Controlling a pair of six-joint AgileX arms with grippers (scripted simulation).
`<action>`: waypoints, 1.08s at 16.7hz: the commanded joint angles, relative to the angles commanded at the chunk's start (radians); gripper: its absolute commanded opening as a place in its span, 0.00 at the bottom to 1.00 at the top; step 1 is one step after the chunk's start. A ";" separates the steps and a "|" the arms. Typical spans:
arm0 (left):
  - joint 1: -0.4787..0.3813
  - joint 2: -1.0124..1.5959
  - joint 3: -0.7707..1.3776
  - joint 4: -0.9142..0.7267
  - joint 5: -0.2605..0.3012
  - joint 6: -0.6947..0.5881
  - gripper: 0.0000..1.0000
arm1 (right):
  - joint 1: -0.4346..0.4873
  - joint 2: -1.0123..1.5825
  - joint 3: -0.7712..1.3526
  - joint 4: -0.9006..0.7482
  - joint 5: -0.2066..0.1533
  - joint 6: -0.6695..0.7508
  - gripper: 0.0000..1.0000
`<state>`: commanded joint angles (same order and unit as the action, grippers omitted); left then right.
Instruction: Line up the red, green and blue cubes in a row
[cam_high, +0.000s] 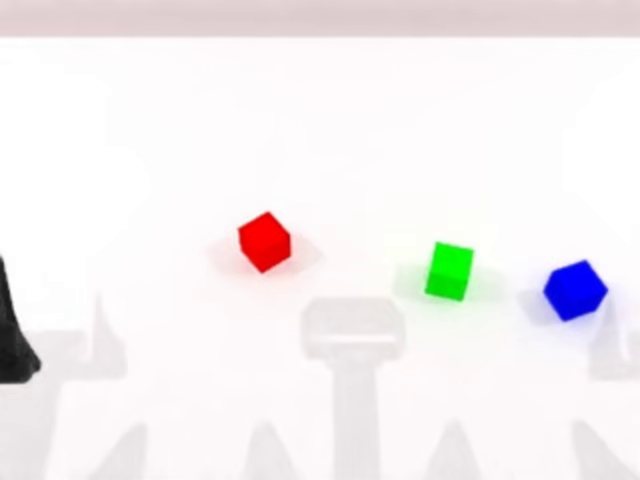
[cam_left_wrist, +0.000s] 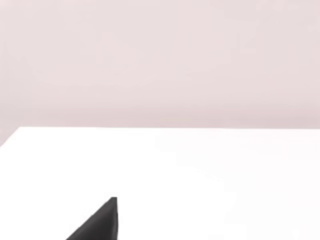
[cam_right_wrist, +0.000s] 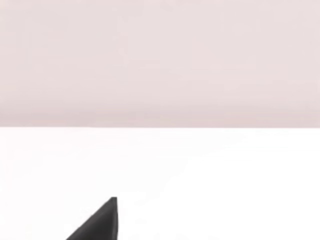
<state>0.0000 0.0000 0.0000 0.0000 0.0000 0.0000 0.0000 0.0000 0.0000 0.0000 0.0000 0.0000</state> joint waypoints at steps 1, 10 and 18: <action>0.000 0.000 0.000 0.000 0.000 0.000 1.00 | 0.000 0.000 0.000 0.000 0.000 0.000 1.00; -0.128 0.337 0.361 -0.293 0.046 0.097 1.00 | 0.000 0.000 0.000 0.000 0.000 0.000 1.00; -0.325 1.187 1.095 -0.878 0.091 0.258 1.00 | 0.000 0.000 0.000 0.000 0.000 0.000 1.00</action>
<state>-0.3246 1.1868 1.0950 -0.8781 0.0913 0.2584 0.0000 0.0000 0.0000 0.0000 0.0000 0.0000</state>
